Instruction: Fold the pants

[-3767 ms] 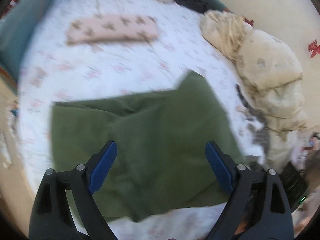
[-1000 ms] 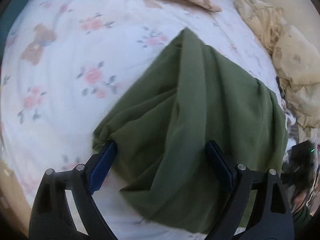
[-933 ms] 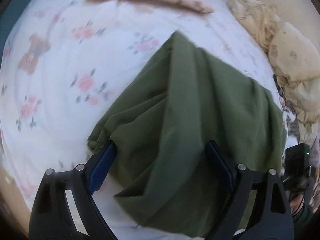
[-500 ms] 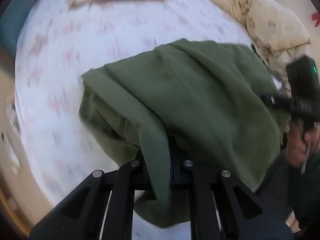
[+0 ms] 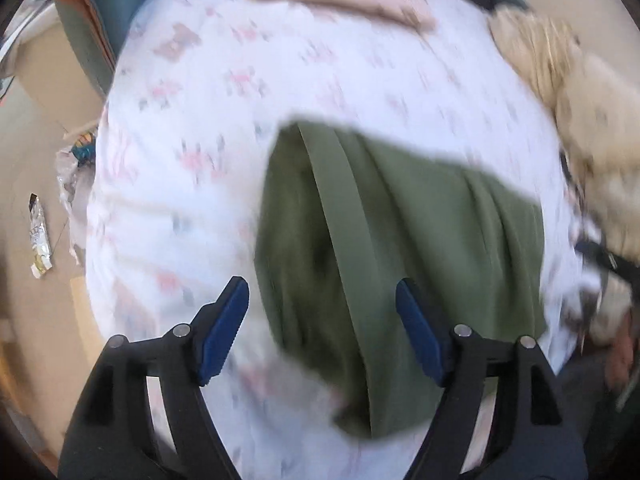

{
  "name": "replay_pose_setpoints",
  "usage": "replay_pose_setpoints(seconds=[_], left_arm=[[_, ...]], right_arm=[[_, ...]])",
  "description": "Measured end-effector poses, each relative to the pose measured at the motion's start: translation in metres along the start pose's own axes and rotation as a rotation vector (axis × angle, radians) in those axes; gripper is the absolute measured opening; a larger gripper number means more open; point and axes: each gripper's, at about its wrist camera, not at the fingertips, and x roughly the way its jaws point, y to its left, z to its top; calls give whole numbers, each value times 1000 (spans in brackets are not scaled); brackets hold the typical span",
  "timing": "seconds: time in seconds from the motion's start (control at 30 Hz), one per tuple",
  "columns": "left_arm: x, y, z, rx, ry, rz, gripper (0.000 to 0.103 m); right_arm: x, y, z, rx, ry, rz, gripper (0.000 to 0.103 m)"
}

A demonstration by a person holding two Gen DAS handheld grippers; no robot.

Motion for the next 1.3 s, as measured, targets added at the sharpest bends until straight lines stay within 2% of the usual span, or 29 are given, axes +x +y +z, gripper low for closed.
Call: replay_pose_setpoints(seconds=[0.07,0.13,0.17,0.2,0.23,0.27,0.3,0.37,0.4,0.5,0.53,0.57,0.63,0.7,0.73,0.77,0.83,0.87,0.9,0.93,0.97,1.03,1.1,1.13,1.17,1.2,1.23,1.27,1.3], left_arm=[[14,4,15,-34,17,-45,71],[20,3,22,-42,0,-71,69],[20,-1,24,-26,-24,-61,61],[21,-7,26,3,-30,-58,43],[23,-12,29,23,-23,-61,31],[26,-21,30,80,-4,-38,9],[26,-22,31,114,-2,2,3],[25,-29,30,150,-6,57,1],[21,-27,29,148,-5,74,0],[8,-17,29,143,-35,80,0],[4,-15,28,142,-39,63,0],[2,-16,28,162,-50,86,0],[2,-13,27,165,-51,70,0],[6,-14,30,165,-54,81,1],[7,-15,31,163,-60,106,1],[8,-12,32,153,-70,138,3],[11,-4,34,112,-46,144,6],[12,2,35,76,-38,148,15],[13,7,36,43,-28,161,36],[13,12,36,15,-18,174,45],[9,17,36,-17,-30,180,47],[-7,21,35,-58,-106,152,47],[-28,9,32,-30,-214,61,46],[-35,-2,29,22,-252,-3,47],[-37,-14,25,75,-255,-81,47],[-29,-25,20,106,-219,-145,47],[-21,-31,16,122,-183,-164,47],[-1,-40,8,145,-118,-143,47],[10,-45,3,165,-81,-110,47]], right_arm=[[8,20,8,-11,-6,49,54],[29,36,18,2,39,141,50],[41,47,23,2,48,166,50],[53,57,28,-6,63,183,50],[64,69,36,-16,79,168,50],[78,78,38,-42,102,139,50],[83,81,34,-58,112,121,40],[96,92,33,-145,96,-17,2],[85,86,26,-153,69,-16,1],[47,70,32,-115,-30,52,1],[30,61,36,-84,-60,108,1],[24,59,38,-61,-68,133,0],[17,41,44,-6,-110,125,0],[46,32,47,18,-48,41,0],[61,36,45,-53,-17,-29,0],[67,39,43,-98,1,-54,0],[63,40,39,-105,-7,-24,1],[54,39,40,-103,-32,-6,2],[44,36,40,-100,-57,-13,3],[32,31,40,-89,-79,-51,7],[26,27,41,-70,-89,-73,7],[11,22,38,-39,-104,-25,7],[4,30,32,-73,-116,41,7],[7,40,27,-111,-104,100,7],[17,49,21,-136,-76,139,7],[26,53,18,-141,-59,139,7],[47,57,12,-139,-21,128,7],[65,57,7,-129,15,122,7],[76,55,4,-118,36,106,2]])
